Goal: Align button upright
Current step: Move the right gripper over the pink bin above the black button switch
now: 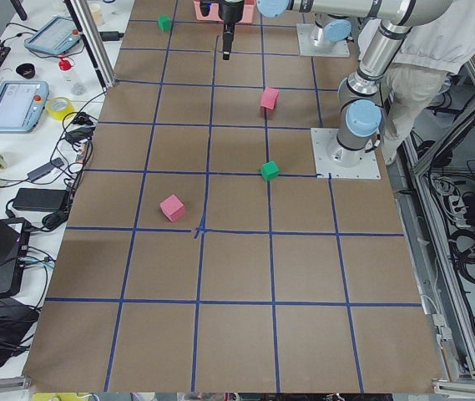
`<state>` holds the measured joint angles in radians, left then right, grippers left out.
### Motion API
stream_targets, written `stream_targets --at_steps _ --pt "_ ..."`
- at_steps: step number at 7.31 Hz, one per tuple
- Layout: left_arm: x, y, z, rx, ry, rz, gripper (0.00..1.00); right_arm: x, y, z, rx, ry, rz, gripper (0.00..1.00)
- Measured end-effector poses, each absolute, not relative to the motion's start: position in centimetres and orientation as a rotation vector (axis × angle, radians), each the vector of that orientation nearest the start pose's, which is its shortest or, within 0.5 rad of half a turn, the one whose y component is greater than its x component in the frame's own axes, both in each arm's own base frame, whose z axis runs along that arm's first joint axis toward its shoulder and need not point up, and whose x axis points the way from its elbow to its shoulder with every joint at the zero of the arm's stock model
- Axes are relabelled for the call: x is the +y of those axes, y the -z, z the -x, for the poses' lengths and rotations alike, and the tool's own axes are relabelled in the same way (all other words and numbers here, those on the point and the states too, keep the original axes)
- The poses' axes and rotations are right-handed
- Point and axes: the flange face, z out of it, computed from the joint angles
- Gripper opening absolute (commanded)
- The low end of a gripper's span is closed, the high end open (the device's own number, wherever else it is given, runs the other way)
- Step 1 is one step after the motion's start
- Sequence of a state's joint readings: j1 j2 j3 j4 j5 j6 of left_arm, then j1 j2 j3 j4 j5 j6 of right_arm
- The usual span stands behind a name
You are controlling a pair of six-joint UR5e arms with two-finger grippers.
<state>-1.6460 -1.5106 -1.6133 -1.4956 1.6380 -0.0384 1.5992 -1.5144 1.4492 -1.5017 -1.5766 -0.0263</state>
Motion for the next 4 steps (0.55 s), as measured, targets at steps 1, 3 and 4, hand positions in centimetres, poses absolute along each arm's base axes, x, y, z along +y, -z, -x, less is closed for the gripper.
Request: stream_targets --at_steps 1,3,4 --pt "-46.42 -50.38 16.19 3.075 0.148 -0.052 1.0 -51.07 -50.97 -14.7 3.146 -0.014 0.085 1.0" --pt "-46.53 -50.35 16.21 3.076 0.151 -0.051 1.0 -51.11 -50.8 -14.49 3.152 -0.018 0.087 1.0" --pt "-46.62 -50.43 16.2 3.074 0.154 -0.05 1.0 -51.36 -50.9 -13.89 3.159 -0.011 0.08 1.0"
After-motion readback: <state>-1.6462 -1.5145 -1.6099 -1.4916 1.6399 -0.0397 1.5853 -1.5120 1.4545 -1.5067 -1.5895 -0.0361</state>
